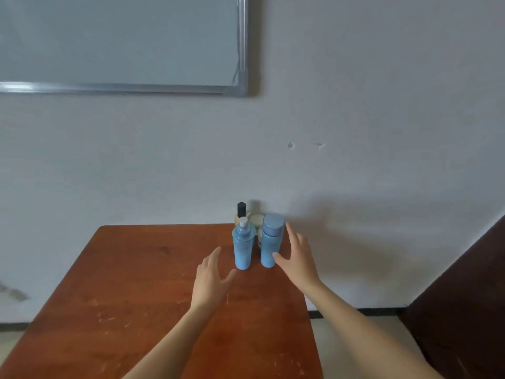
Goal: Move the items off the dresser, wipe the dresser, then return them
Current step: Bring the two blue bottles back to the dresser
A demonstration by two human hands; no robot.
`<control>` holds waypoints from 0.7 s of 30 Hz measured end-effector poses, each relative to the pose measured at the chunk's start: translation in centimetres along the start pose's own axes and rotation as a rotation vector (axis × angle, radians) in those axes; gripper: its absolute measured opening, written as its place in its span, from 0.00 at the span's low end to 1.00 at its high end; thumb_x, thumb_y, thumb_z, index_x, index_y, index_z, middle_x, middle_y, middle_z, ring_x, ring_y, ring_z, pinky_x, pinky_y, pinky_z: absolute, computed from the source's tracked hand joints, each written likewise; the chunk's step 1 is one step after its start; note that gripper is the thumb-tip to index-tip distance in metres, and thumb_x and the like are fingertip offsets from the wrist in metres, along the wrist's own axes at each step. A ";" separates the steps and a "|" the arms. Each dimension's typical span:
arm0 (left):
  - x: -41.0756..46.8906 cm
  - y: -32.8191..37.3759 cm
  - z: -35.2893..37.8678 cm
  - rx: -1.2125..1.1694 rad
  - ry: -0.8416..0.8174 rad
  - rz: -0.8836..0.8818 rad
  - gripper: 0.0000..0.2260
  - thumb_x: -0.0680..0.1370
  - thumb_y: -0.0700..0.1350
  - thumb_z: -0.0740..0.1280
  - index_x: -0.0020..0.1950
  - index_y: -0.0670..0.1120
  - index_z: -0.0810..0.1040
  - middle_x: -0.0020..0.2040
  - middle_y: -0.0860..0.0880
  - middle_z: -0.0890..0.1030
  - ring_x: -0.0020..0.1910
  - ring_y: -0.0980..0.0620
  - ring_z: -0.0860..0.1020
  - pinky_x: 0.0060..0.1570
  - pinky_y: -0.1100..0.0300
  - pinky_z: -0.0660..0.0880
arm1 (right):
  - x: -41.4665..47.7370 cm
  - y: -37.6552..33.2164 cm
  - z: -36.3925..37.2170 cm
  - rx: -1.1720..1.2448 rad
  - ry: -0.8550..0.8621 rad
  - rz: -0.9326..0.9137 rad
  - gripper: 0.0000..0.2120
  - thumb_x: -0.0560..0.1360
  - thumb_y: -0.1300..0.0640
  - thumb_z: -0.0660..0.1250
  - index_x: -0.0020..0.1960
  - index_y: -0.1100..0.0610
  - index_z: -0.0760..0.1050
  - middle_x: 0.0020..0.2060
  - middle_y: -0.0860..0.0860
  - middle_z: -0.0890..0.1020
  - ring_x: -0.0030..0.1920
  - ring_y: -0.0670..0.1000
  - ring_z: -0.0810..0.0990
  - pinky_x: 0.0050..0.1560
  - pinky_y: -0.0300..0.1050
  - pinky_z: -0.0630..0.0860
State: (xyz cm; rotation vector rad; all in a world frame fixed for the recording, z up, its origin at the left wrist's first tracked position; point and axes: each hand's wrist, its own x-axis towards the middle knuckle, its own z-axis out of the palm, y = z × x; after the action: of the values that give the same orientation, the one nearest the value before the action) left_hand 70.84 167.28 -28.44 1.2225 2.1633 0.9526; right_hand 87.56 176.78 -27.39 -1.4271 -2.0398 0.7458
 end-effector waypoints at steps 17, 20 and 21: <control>8.0 0.8 2.2 -0.210 -0.145 0.079 0.26 0.70 0.46 0.72 0.66 0.50 0.70 0.60 0.51 0.77 0.59 0.50 0.75 0.58 0.50 0.75 | 3.9 -0.5 3.6 0.144 0.062 0.067 0.29 0.70 0.62 0.71 0.68 0.55 0.63 0.64 0.53 0.69 0.63 0.50 0.69 0.57 0.35 0.65; 8.4 0.7 2.4 -0.271 -0.168 0.077 0.23 0.71 0.44 0.71 0.65 0.49 0.71 0.55 0.53 0.78 0.55 0.51 0.77 0.53 0.57 0.74 | 3.8 -0.5 4.5 0.136 0.118 0.086 0.29 0.70 0.62 0.71 0.67 0.55 0.63 0.63 0.52 0.69 0.63 0.50 0.69 0.57 0.33 0.64; 8.5 0.7 2.6 -0.294 -0.178 0.075 0.23 0.72 0.43 0.71 0.65 0.49 0.70 0.54 0.53 0.78 0.53 0.52 0.77 0.52 0.59 0.73 | 3.9 -0.6 4.7 0.131 0.134 0.095 0.29 0.70 0.62 0.71 0.67 0.55 0.63 0.63 0.53 0.69 0.63 0.51 0.70 0.56 0.33 0.64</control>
State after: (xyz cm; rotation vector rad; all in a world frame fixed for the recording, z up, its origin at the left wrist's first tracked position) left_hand 68.83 175.75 -30.13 1.2006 1.7787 1.1024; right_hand 82.77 179.65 -29.88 -1.4665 -1.7990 0.7862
